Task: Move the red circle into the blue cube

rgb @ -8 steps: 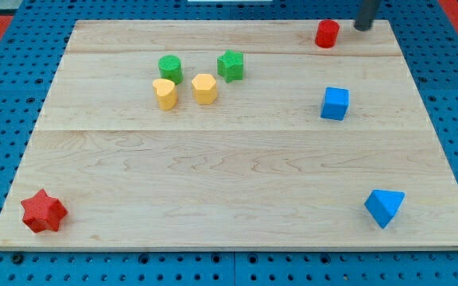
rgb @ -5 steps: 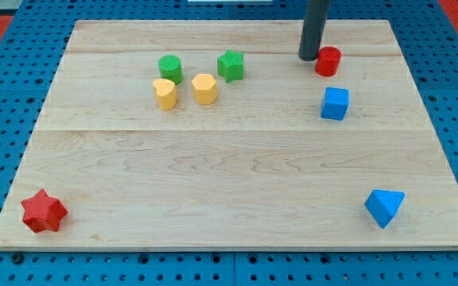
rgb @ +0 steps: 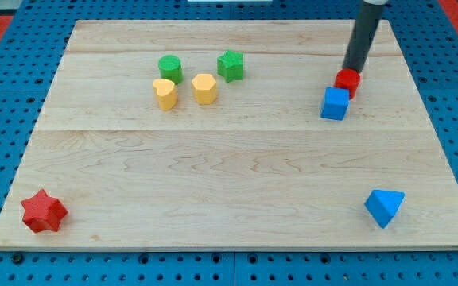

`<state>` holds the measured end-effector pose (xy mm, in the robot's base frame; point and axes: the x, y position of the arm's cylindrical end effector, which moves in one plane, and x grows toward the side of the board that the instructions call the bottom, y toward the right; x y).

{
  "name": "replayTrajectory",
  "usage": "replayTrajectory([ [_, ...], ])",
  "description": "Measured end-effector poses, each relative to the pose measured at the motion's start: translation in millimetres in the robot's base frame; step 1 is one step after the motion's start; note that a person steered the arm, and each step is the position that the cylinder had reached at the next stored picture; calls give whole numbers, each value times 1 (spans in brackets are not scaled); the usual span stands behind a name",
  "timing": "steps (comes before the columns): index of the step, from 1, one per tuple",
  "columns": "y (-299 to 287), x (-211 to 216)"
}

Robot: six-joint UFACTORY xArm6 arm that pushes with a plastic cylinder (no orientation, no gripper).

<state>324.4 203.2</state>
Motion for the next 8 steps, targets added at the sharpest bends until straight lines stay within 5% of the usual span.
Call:
replayTrajectory([
  [3,-68,32],
  [8,-13,54],
])
